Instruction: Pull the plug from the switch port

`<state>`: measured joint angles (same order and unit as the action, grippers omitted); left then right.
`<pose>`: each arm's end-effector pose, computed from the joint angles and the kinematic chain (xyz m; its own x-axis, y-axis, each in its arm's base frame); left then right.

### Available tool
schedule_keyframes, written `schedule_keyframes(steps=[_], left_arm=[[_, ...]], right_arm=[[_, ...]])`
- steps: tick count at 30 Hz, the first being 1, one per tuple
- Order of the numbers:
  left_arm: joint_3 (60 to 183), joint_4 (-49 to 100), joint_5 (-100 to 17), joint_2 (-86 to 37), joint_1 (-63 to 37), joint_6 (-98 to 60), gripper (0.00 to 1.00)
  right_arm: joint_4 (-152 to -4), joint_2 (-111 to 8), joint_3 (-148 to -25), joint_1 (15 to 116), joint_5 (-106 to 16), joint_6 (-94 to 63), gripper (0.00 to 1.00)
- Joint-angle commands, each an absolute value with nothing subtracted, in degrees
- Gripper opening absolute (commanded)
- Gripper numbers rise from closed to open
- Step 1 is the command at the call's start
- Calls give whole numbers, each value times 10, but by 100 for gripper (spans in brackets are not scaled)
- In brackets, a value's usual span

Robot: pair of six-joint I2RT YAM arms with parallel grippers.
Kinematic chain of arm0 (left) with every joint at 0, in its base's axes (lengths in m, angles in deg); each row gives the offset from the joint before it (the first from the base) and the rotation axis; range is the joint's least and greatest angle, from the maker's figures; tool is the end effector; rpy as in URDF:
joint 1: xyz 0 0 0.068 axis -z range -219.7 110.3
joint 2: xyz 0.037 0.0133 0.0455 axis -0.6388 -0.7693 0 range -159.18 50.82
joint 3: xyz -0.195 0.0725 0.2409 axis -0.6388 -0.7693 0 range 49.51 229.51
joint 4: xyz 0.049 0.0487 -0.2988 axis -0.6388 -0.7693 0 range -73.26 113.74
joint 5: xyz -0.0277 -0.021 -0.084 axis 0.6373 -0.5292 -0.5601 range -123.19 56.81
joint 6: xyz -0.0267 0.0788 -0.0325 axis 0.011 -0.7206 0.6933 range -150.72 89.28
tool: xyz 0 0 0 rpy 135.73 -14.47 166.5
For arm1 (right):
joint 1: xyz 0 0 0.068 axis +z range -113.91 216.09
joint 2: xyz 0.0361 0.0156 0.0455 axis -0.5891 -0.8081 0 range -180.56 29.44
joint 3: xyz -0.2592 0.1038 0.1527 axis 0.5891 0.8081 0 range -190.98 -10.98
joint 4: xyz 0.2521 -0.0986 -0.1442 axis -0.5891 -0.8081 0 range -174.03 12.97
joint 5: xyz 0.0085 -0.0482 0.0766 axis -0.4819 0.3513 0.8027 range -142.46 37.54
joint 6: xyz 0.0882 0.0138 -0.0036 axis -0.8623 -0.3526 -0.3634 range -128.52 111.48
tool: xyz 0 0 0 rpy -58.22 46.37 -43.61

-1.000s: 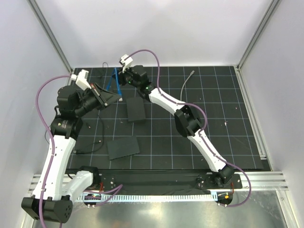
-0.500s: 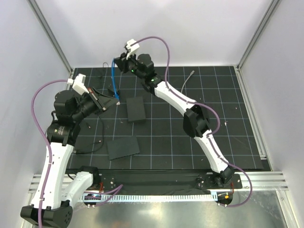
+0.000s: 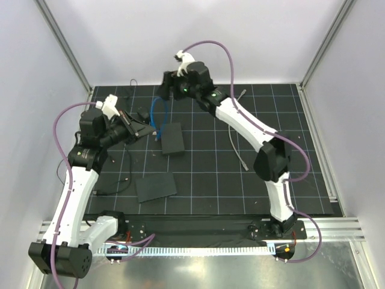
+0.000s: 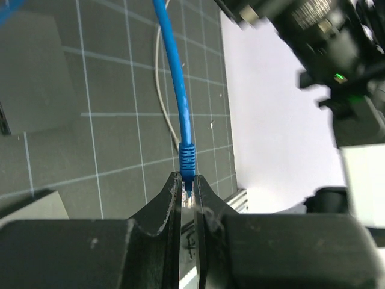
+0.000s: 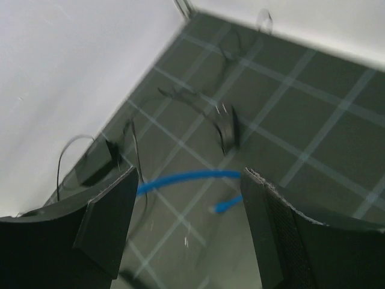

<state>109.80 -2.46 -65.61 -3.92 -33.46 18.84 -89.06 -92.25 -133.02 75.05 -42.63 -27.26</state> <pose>0.2521 -0.0705 0.4056 -0.6769 -0.5722 -0.4631 0.1164 0.5380 -0.8349 0.4774 0.4034 0.4087 -0.3899 0.0918 -0.9163 -0.6592 0.6669 0.3474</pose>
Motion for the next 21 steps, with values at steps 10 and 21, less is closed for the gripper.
schedule_keyframes(steps=[10,21], left_arm=[[1060,17,-719,-27,-336,183,0],[1054,21,-772,-10,-336,174,0]], right_arm=[[-933,-677,-1030,717,-409,-550,84],[-774,-665,-927,735,-385,-863,86]])
